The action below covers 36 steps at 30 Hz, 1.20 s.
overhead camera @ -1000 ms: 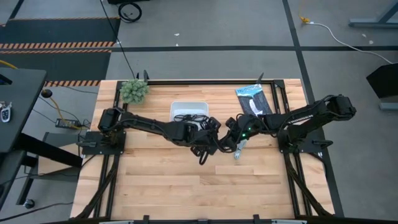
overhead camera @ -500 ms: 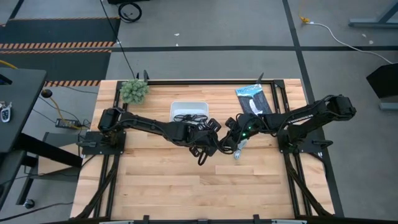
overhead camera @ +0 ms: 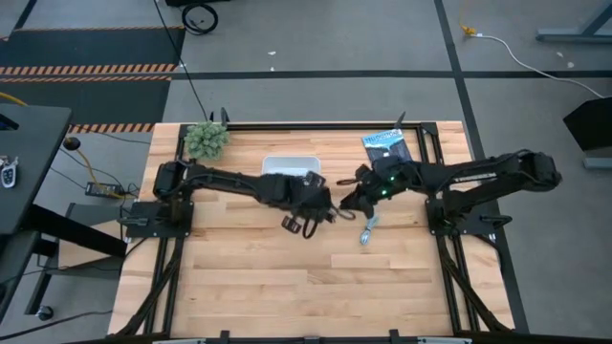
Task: Pick and place USB-C Cables
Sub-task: Put the black charger cable into the white bin
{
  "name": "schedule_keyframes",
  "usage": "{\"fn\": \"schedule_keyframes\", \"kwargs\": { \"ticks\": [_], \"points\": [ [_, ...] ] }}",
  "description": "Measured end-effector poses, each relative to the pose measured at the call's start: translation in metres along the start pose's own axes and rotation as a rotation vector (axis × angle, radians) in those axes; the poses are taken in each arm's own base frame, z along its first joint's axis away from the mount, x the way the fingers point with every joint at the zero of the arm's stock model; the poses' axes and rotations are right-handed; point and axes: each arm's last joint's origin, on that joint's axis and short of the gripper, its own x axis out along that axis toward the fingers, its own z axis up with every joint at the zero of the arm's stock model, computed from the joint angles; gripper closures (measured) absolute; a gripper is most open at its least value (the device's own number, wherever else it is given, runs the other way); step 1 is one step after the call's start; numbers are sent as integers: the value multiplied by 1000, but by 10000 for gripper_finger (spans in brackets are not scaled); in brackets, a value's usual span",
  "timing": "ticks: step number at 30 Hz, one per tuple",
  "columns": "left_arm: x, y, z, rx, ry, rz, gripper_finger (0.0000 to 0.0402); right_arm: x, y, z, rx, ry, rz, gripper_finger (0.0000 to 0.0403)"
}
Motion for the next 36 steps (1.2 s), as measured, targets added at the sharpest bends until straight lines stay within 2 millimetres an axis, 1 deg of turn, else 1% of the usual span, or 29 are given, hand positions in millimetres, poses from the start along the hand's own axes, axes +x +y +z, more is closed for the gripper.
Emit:
{"fn": "schedule_keyframes", "kwargs": {
  "ticks": [4,8,11,16,20,22,26,29,31,34,36],
  "points": [
    [3,21,-16,-103,3,-17,325,-16,-3,7,-61,-78,-75,266],
    [5,45,-34,-206,-16,-52,325,-29,-1,11,-128,-155,-137,266],
    [7,61,-48,-274,-20,-56,325,-37,2,12,-141,-194,-168,266],
    [7,87,-72,-394,-72,-94,325,-40,12,7,-165,-224,-177,266],
    [9,99,-86,-472,-97,-144,325,-37,20,-1,-185,-225,-194,266],
    [10,99,-92,-493,-98,-137,325,-37,24,-4,-184,-209,-177,266],
    [13,88,-111,-526,-115,-111,325,-37,30,-12,-201,-171,-160,266],
    [19,76,-128,-568,-131,-75,324,-37,33,-13,-213,-189,-165,266],
    [20,74,-138,-603,-144,-30,324,-38,34,-12,-220,-213,-171,266],
    [22,75,-144,-630,-165,7,324,-38,33,-10,-218,-234,-182,266],
    [26,73,-148,-642,-139,-9,324,-39,33,-9,-217,-241,-184,266]
  ]
}}
